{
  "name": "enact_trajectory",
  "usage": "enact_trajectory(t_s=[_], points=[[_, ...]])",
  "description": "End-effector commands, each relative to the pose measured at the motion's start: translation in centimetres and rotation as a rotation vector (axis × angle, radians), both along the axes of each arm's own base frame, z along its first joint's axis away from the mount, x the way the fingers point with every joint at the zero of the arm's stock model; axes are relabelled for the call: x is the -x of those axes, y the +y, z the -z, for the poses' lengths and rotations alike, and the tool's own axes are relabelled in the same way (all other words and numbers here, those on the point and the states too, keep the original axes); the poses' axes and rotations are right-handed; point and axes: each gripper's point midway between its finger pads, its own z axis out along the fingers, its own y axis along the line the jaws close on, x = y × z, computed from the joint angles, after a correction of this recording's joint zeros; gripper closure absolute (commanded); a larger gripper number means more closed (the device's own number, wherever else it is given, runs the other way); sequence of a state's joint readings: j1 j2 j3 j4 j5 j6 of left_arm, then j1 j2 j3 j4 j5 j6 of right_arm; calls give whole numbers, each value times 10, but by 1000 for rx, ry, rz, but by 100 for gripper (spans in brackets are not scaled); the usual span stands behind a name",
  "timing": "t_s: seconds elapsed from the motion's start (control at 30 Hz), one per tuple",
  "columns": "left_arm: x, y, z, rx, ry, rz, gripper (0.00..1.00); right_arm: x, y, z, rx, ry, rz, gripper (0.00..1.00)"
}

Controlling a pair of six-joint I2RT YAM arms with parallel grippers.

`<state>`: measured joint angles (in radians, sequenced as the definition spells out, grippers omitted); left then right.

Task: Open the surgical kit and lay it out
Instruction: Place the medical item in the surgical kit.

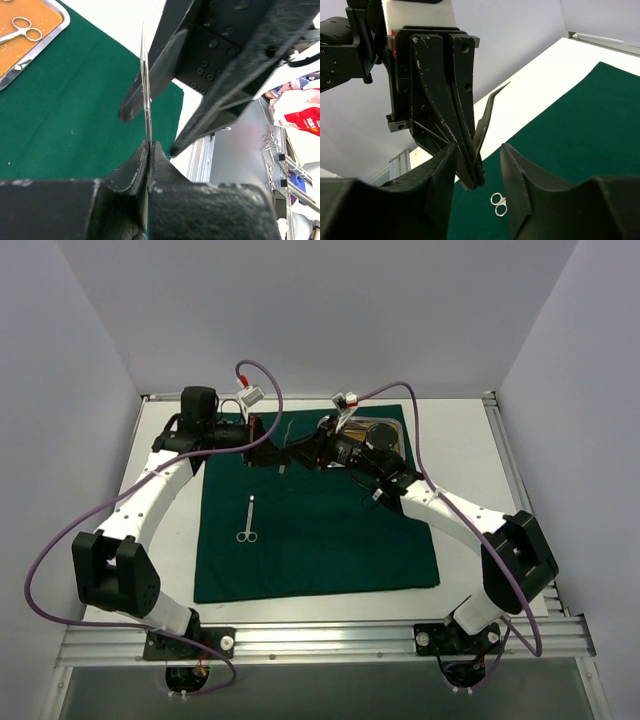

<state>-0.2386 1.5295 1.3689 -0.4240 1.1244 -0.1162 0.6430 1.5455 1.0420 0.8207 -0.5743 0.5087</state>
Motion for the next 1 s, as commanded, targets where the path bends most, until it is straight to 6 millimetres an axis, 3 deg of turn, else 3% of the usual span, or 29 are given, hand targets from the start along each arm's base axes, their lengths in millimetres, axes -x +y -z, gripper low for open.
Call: enact_trajectory(t_s=[0.0,0.13,0.3,0.4,0.43,0.47,0.5,0.53,0.57,0.7,0.8,0.83,0.9,0.93,0.97], points=[[8,-2,-18,45,-69,47,98,4,6,-38,-88,-86,-44,65],[8,-3,-17,46,-64,49,98,1,7,-41,-100,-85,-38,76],[8,-2,-15,42,-63,48,98,-1,9,-44,-119,-76,-37,83],[6,-2,-14,37,-57,41,98,-3,11,-43,-125,-62,-41,100],[5,-2,-14,34,-58,34,97,-3,11,-44,-122,-56,-39,100],[4,-2,-14,30,-54,27,93,-5,11,-42,-116,-47,-28,100],[2,-1,-13,21,-56,16,79,-6,9,-43,-109,-48,-18,100],[-3,2,-7,-18,-40,-26,56,-9,8,-36,-80,-19,0,100],[-8,4,-6,-47,-68,-51,23,-14,5,-35,-63,-7,38,100],[-20,16,9,-154,-68,-132,4,-22,-10,-19,56,40,134,100],[-29,26,13,-204,-60,-193,6,-32,-24,-14,121,73,226,100],[-29,31,16,-231,-61,-195,6,-31,-33,7,208,132,263,100],[-37,47,12,-267,-76,-247,6,-37,-50,16,291,180,357,100],[-36,56,14,-288,-56,-268,6,-37,-73,41,399,253,453,100],[-39,64,14,-306,-62,-291,6,-36,-85,52,456,291,499,100]])
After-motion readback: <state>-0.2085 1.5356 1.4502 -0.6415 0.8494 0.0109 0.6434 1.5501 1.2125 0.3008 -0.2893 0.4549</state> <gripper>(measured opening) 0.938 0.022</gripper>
